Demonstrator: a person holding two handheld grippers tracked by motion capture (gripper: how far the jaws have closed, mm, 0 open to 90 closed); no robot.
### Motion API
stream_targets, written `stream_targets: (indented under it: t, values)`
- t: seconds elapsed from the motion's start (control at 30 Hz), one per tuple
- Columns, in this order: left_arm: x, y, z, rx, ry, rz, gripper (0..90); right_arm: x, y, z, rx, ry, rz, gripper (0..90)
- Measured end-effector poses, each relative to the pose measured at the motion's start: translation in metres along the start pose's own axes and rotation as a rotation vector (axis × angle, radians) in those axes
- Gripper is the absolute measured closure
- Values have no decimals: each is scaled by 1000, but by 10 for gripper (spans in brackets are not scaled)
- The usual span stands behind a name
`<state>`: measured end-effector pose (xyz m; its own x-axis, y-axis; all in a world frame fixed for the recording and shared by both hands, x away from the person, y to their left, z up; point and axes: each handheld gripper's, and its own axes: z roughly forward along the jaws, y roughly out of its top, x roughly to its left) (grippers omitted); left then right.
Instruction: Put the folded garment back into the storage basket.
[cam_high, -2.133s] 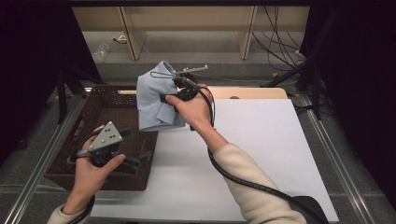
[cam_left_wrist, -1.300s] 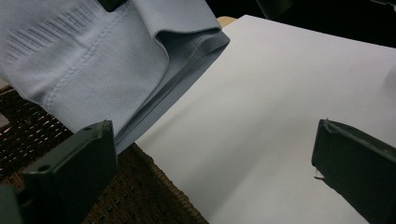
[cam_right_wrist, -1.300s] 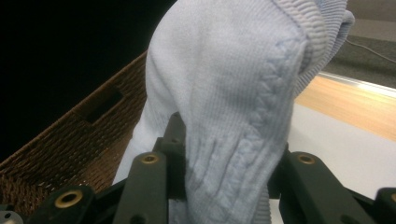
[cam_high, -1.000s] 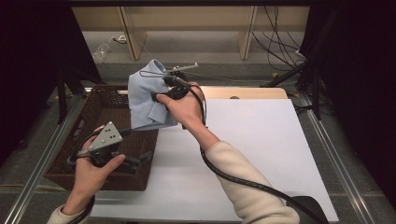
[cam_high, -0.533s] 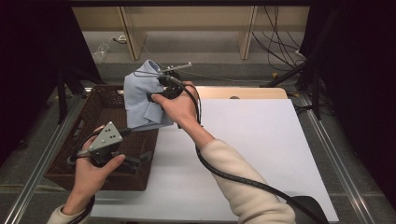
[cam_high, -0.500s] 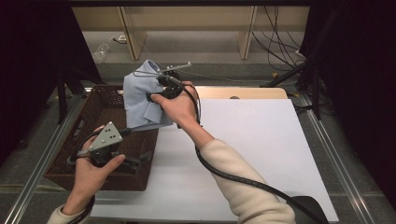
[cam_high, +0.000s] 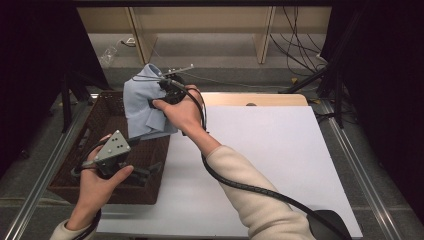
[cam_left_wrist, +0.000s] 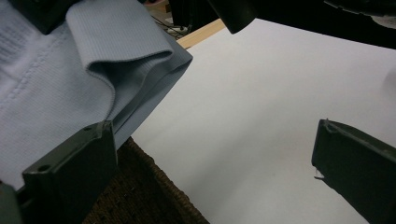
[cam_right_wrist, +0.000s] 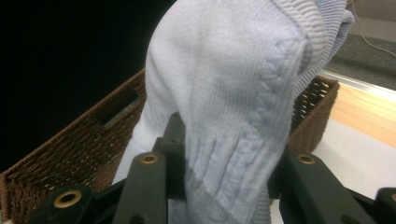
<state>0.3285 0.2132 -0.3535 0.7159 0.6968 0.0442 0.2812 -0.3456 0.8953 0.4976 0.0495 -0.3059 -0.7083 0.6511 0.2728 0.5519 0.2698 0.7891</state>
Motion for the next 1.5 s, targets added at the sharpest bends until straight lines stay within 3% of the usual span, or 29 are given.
stream_targets:
  t: [0.33,1.5]
  values:
    - [0,0,0,-1,-2,-3,0,9,2,12,18,19,-11,637]
    - [2,-1,-2,-2,5,-8,0,17,5,48,68,72,5,626]
